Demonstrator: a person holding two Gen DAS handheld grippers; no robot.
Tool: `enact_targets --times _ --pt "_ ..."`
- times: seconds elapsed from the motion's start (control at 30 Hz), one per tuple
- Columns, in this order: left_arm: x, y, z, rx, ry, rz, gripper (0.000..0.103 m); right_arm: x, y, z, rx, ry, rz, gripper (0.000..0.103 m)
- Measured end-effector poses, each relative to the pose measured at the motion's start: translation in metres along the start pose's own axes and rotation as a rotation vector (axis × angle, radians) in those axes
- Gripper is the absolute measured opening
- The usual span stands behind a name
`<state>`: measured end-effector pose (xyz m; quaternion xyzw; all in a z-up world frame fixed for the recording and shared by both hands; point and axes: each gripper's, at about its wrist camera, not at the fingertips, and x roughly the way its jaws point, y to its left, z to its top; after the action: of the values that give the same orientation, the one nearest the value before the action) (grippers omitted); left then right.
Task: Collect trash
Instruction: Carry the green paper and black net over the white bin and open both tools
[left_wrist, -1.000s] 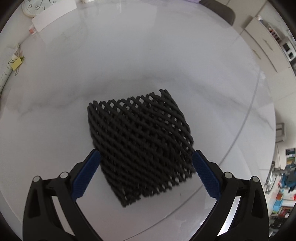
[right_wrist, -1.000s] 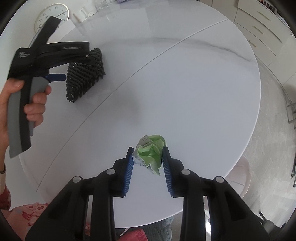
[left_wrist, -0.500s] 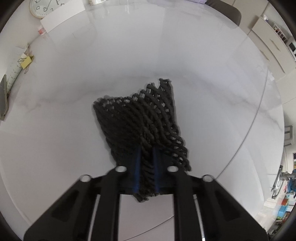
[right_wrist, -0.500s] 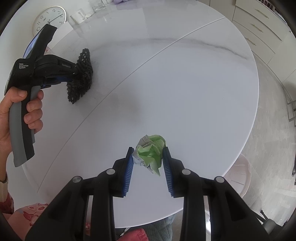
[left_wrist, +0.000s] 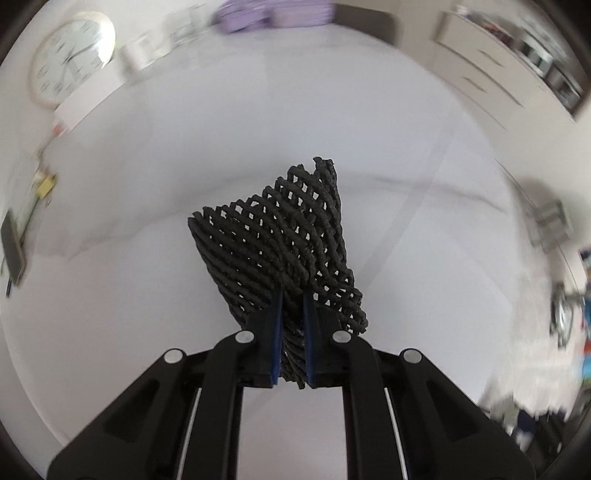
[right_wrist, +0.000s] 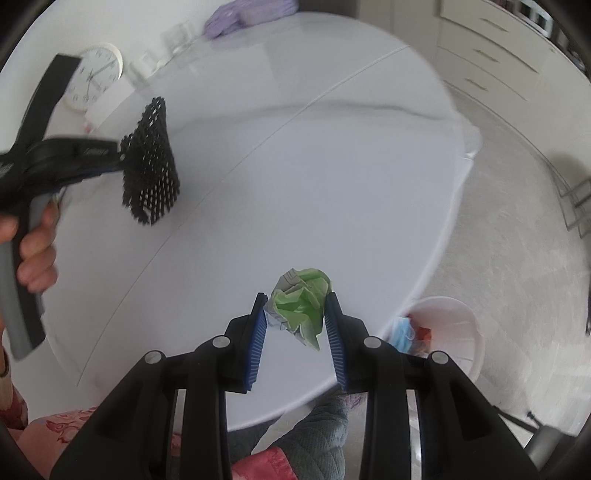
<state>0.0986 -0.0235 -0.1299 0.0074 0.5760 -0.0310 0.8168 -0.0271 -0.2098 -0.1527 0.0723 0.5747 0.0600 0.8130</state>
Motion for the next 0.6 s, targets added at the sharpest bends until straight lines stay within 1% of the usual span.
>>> enact_targets --times 0.03,0.07,0.13,0.17,0.23,0.33,0.5,0.6 --pt "-0.010 -0.020 -0.006 0.046 -0.005 -0.025 0.010 -0.006 -0.007 -0.003 0.013 -0.011 -0.007 0.033" --pt "-0.015 -0.030 -0.008 0.069 -0.006 -0.041 0.010 -0.017 -0.018 -0.009 0.035 -0.026 -0.018 0.033" --pt "-0.026 -0.067 -0.017 0.148 -0.003 -0.097 0.010 -0.038 -0.043 -0.022 0.083 -0.054 -0.048 0.033" --pt "-0.034 -0.090 -0.025 0.197 -0.004 -0.130 0.010 -0.047 -0.054 -0.028 0.103 -0.065 -0.060 0.033" --pt "-0.046 -0.122 -0.043 0.277 -0.001 -0.177 0.010 -0.068 -0.080 -0.044 0.156 -0.090 -0.095 0.033" --pt "-0.058 -0.179 -0.070 0.412 0.024 -0.244 0.011 -0.094 -0.117 -0.069 0.232 -0.114 -0.144 0.033" --pt "-0.063 -0.264 -0.117 0.589 0.066 -0.311 0.011 -0.121 -0.165 -0.106 0.329 -0.139 -0.199 0.033" --pt "-0.063 -0.300 -0.143 0.657 0.088 -0.327 0.011 -0.130 -0.188 -0.125 0.370 -0.153 -0.213 0.033"
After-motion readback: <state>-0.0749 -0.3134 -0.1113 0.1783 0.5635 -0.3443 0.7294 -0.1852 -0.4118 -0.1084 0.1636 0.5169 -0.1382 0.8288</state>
